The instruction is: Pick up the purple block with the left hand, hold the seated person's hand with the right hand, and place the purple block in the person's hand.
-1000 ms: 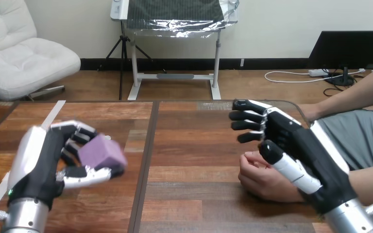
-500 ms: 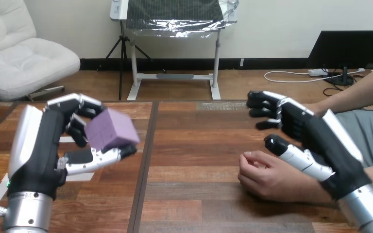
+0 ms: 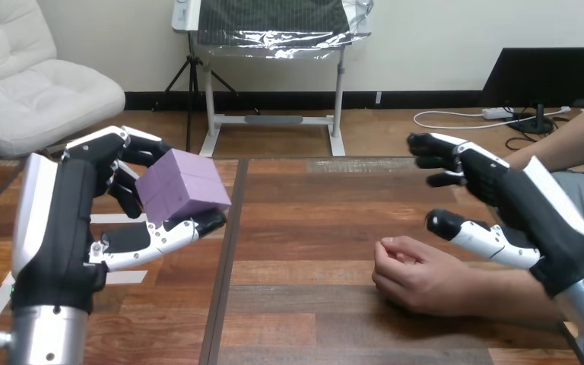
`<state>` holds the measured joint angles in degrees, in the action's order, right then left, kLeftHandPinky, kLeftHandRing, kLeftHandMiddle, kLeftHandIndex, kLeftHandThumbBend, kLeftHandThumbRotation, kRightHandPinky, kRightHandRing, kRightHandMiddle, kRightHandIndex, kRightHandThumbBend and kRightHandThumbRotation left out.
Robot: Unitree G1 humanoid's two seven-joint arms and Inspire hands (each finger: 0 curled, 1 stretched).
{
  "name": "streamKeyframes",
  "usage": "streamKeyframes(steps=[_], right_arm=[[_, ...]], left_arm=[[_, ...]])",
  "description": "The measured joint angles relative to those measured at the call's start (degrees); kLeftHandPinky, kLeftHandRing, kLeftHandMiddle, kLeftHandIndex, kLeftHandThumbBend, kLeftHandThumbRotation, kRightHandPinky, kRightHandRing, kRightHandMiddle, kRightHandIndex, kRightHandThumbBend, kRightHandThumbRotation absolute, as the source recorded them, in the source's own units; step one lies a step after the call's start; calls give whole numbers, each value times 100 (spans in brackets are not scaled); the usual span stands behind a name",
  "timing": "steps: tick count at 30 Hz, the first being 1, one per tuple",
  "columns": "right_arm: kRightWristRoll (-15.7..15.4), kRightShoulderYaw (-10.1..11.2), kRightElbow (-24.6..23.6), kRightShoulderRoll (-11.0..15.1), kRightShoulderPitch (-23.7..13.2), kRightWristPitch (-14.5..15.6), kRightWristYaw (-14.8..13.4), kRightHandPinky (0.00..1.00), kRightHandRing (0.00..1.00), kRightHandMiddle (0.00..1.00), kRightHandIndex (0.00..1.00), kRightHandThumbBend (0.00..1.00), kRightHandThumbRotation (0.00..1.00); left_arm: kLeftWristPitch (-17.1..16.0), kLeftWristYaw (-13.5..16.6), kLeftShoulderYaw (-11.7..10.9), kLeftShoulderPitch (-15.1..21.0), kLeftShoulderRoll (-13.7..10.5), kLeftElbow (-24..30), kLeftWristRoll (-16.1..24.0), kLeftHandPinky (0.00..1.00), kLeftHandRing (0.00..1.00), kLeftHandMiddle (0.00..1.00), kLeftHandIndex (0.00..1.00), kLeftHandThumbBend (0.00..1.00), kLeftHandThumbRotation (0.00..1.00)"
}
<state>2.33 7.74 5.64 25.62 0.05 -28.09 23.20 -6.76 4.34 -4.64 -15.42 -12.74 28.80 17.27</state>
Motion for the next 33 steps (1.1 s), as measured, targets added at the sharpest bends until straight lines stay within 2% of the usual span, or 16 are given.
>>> streamKeyframes(steps=[10,18,33], right_arm=[[-520,46,258,449,-114,-68,-39,70,81,86,87,89,68],[-743,45,423,722,-130,-15,-39,70,82,87,88,88,64],[-1112,30,1038,1316,-272,-35,108,74,86,89,89,88,54]], left_arm=[[-74,-19,17,-181,198,189,-98,26,31,36,40,53,0],[-86,-86,17,-260,237,269,-118,25,31,36,40,53,0],[-144,-182,10,-261,247,275,-303,24,30,35,39,53,0]])
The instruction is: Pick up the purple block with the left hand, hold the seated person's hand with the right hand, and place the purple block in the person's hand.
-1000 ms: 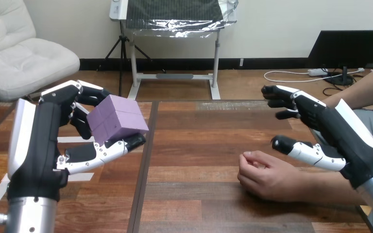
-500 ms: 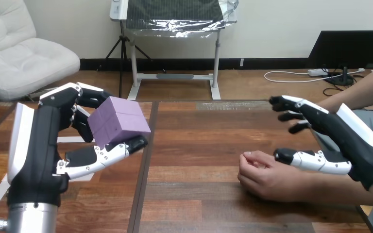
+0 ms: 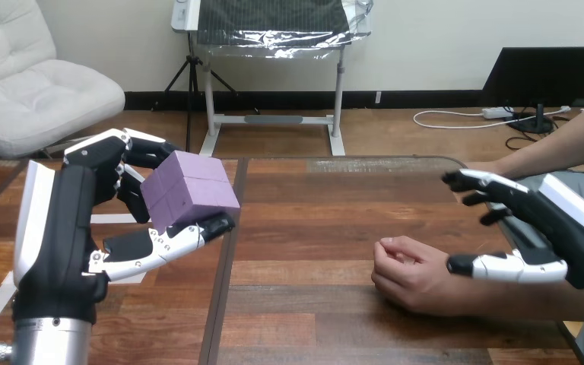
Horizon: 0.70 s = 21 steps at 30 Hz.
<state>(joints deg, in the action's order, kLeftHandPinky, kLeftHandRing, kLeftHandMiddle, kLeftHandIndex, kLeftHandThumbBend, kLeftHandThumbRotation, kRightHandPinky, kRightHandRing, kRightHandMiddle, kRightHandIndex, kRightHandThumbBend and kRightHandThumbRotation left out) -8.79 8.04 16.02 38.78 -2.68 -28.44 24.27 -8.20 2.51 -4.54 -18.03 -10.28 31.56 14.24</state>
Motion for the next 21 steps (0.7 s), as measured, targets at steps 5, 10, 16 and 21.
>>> streamKeyframes(steps=[5,10,16,21], right_arm=[[-117,-27,98,163,-2,32,44,75,87,90,89,89,50],[-261,-75,204,298,-11,39,78,75,87,90,89,92,45],[-437,-132,323,430,-13,85,99,78,87,90,89,94,42],[-633,-156,371,493,-15,160,100,81,87,90,89,96,39]], left_arm=[[-2,-15,-1,0,4,0,-17,23,29,35,39,53,0],[-4,-30,-3,0,4,0,-22,23,29,35,39,53,0],[-4,-36,-7,0,4,0,-29,23,29,35,39,53,0],[-4,-40,-11,0,5,0,-38,24,29,35,39,52,0]])
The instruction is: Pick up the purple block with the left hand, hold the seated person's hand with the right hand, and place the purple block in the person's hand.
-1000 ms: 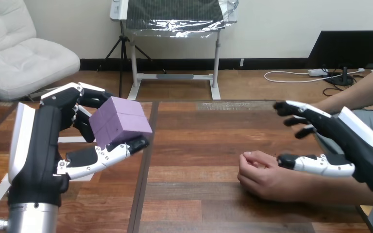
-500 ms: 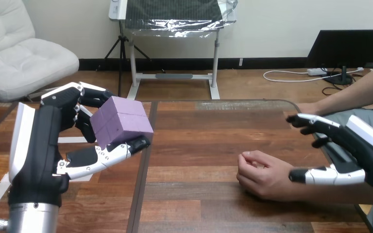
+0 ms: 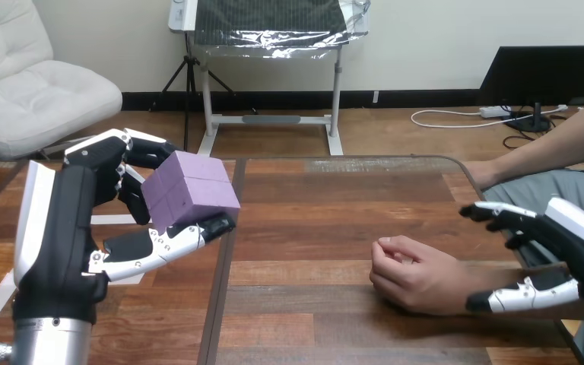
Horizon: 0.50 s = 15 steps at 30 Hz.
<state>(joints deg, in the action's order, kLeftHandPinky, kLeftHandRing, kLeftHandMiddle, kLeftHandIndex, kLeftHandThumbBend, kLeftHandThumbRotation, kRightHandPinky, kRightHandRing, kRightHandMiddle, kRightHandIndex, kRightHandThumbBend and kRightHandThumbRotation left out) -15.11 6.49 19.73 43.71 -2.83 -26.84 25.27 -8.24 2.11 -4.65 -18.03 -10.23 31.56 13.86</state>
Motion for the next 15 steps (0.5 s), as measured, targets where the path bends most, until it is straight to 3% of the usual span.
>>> streamKeyframes(steps=[15], right_arm=[[-421,-235,89,233,-92,146,87,87,88,90,89,100,32]], left_arm=[[-6,-22,-24,0,3,0,-82,24,30,35,39,52,0]])
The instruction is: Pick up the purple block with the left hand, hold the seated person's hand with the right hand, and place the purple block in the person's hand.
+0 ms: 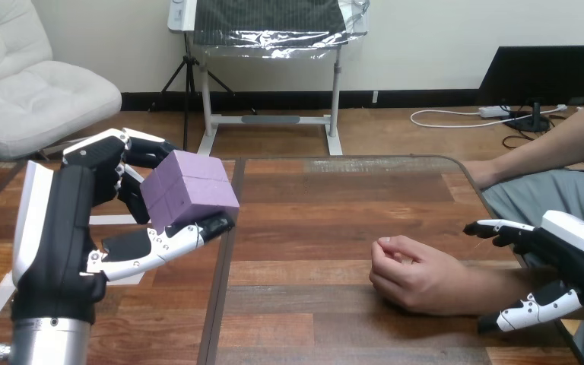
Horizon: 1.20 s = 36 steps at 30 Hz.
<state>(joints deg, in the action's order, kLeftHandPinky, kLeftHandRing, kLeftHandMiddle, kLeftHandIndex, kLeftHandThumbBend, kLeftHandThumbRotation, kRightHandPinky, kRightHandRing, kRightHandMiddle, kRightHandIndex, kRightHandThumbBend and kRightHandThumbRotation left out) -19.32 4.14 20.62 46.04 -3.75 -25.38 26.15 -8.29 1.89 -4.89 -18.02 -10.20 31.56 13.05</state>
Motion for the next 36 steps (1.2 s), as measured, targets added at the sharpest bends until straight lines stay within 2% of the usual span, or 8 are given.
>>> streamKeyframes(steps=[10,22,30,36], right_arm=[[-327,-211,14,161,-135,32,15,83,86,89,88,100,26],[-538,-379,39,170,-216,109,33,80,84,87,86,100,15],[-575,-425,73,170,-242,125,24,78,83,85,84,100,9],[-675,-454,82,170,-266,188,-26,71,82,84,83,100,3]], left_arm=[[-7,-13,-38,0,2,0,-24,23,29,35,38,51,0],[-7,-29,-52,0,6,0,-92,23,29,34,38,51,0],[-7,-33,-51,0,26,0,-98,23,29,34,38,51,0],[-7,-38,-52,0,37,0,-119,23,29,34,38,52,0]])
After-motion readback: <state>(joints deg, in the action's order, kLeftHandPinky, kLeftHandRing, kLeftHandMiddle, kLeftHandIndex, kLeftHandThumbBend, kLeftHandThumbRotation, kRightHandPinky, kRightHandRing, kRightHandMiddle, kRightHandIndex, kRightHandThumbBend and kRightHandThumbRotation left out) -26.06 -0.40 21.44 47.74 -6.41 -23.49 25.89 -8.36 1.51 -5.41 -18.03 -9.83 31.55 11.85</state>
